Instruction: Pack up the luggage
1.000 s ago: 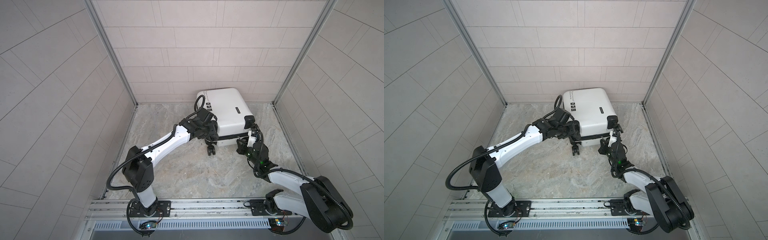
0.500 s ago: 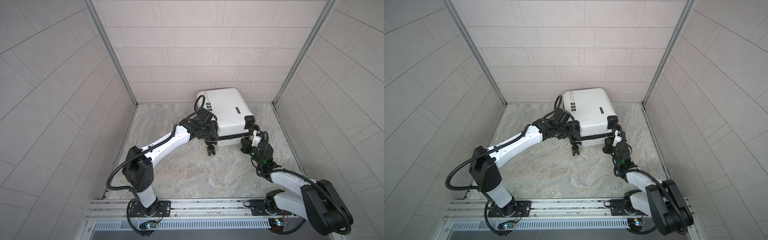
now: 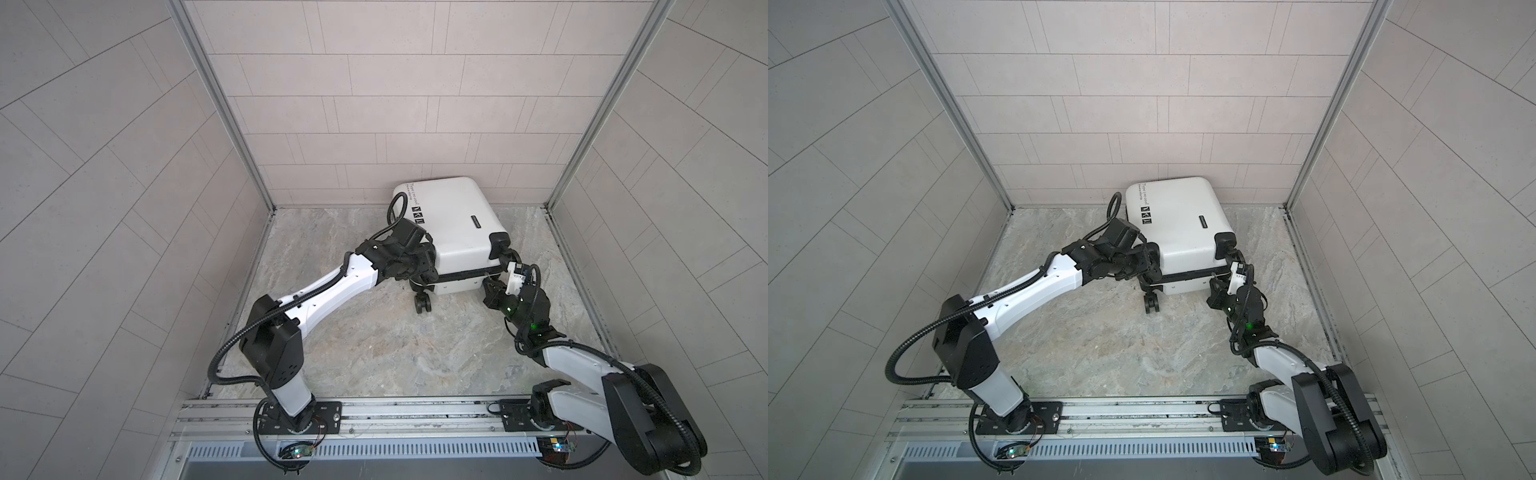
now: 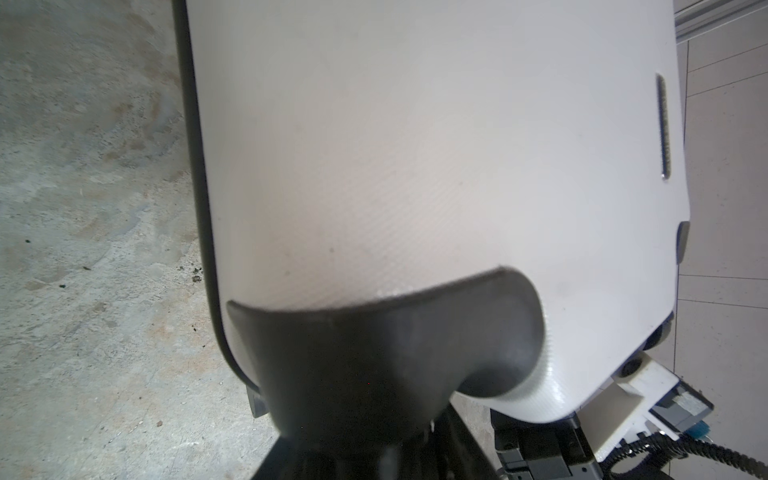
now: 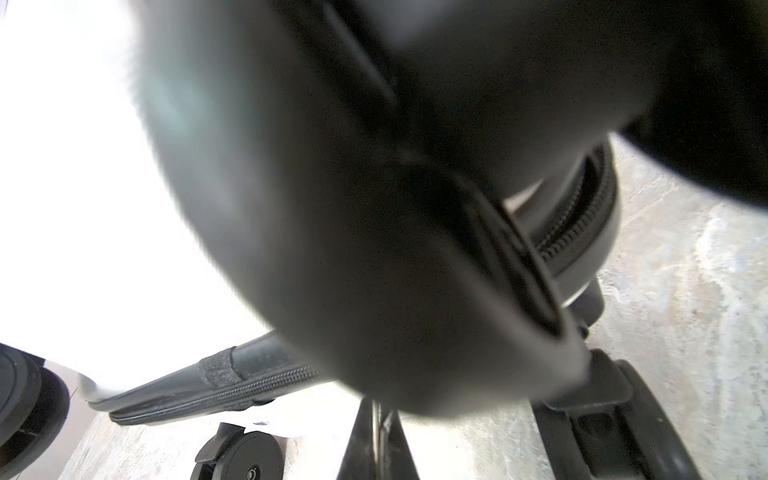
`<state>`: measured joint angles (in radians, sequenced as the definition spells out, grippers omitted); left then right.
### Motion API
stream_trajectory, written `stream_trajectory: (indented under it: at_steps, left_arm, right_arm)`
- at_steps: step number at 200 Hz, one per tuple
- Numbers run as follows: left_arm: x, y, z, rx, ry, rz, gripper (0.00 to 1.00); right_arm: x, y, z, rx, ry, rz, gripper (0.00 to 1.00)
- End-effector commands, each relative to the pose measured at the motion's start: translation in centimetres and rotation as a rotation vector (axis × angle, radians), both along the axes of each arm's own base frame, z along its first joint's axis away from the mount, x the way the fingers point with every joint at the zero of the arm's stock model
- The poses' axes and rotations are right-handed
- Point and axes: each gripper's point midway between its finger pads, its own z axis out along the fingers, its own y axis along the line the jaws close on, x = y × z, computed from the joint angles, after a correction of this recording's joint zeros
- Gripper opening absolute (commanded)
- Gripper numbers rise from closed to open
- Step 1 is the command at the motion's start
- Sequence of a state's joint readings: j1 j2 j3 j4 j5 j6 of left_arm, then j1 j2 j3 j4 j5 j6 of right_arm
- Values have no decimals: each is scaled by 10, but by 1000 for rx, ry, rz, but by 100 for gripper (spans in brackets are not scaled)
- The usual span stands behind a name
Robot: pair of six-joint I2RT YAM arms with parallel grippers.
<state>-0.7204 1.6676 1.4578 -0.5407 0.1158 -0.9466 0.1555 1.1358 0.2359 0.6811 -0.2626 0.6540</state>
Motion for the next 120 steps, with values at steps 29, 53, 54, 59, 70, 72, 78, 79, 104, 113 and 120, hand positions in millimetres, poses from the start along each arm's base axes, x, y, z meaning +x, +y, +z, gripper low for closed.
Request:
stream_trajectory:
  at_steps: [29, 53, 54, 59, 70, 72, 78, 79, 104, 113, 120]
  left_arm:
    - [-7, 76, 12, 146, -20, 129, 0]
    - [-11, 81, 14, 137, -21, 134, 0]
    - [-11, 80, 14, 135, -21, 133, 0]
    - [-12, 80, 15, 129, -21, 130, 0]
    - [-14, 81, 16, 124, -17, 131, 0]
    - [-15, 81, 16, 123, -17, 132, 0]
    - [-16, 82, 16, 121, -17, 134, 0]
    - [-16, 82, 16, 120, -17, 135, 0]
    - [-20, 90, 16, 137, -26, 149, 0]
    - [-20, 95, 16, 142, -31, 159, 0]
    - [-20, 99, 17, 144, -37, 170, 0]
  right_arm:
    - [-6, -58, -28, -14, 108, -270, 0]
    - [-5, -61, -26, 1, 100, -282, 0]
    - [-5, -61, -26, 1, 100, -283, 0]
    - [-4, -61, -24, 7, 96, -287, 0]
    - [-1, -61, -21, 16, 87, -288, 0]
    - [0, -61, -21, 18, 87, -288, 0]
    - [2, -60, -21, 21, 88, -286, 0]
    - [2, -61, -21, 22, 88, -286, 0]
    - [9, -56, -17, 25, 85, -264, 0]
    - [11, -55, -16, 21, 86, -256, 0]
    - [12, -54, -15, 21, 84, -251, 0]
